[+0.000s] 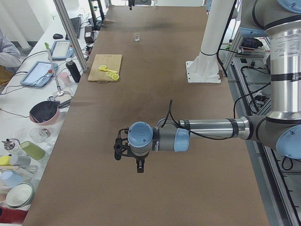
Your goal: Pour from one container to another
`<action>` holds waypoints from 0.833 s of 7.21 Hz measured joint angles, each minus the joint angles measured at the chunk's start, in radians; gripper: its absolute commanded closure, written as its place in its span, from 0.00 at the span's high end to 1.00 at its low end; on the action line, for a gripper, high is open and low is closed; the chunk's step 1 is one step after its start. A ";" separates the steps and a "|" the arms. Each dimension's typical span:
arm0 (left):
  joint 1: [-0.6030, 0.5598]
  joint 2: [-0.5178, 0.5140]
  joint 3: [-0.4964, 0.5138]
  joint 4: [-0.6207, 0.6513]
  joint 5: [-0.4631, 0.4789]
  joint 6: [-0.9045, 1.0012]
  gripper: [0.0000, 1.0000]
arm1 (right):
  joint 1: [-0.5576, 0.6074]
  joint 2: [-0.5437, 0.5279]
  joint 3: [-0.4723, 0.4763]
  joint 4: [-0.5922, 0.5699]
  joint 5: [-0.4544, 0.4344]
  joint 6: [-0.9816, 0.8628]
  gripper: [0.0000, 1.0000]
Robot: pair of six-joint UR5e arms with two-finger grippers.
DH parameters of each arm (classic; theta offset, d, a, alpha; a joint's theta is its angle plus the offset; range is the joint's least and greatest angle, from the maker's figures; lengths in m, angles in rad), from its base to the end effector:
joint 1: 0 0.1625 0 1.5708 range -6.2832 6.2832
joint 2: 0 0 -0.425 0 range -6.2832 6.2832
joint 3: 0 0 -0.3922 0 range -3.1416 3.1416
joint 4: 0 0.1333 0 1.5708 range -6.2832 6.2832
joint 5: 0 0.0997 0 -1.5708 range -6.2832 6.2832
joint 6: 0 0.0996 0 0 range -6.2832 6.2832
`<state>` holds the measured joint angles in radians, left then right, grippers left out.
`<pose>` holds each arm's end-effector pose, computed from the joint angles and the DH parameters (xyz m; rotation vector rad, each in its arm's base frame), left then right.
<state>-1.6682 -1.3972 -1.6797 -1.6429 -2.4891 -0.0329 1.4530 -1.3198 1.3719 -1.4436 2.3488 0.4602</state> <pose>-0.0946 -0.4109 0.6662 0.0365 0.9182 -0.1176 -0.0085 -0.6112 0.6058 -0.0582 -0.7943 0.2544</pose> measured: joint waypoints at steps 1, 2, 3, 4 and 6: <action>-0.017 0.045 -0.016 -0.001 -0.002 0.009 0.99 | 0.000 -0.064 0.066 -0.012 0.011 0.020 1.00; -0.027 0.084 -0.040 0.000 0.001 0.012 0.99 | 0.000 -0.114 0.118 -0.031 0.013 0.027 1.00; -0.032 0.105 -0.052 0.002 0.005 0.012 0.99 | 0.000 -0.154 0.150 -0.048 0.014 0.028 1.00; -0.032 0.112 -0.060 0.003 0.011 0.013 0.99 | 0.000 -0.185 0.161 -0.054 0.014 0.028 1.00; 0.025 0.109 -0.065 0.006 0.021 0.013 0.99 | -0.001 -0.216 0.162 -0.051 0.013 0.028 1.00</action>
<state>-1.6433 -1.2885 -1.7447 -1.6370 -2.4678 -0.0200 1.4521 -1.5360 1.5340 -1.4948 2.3616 0.4885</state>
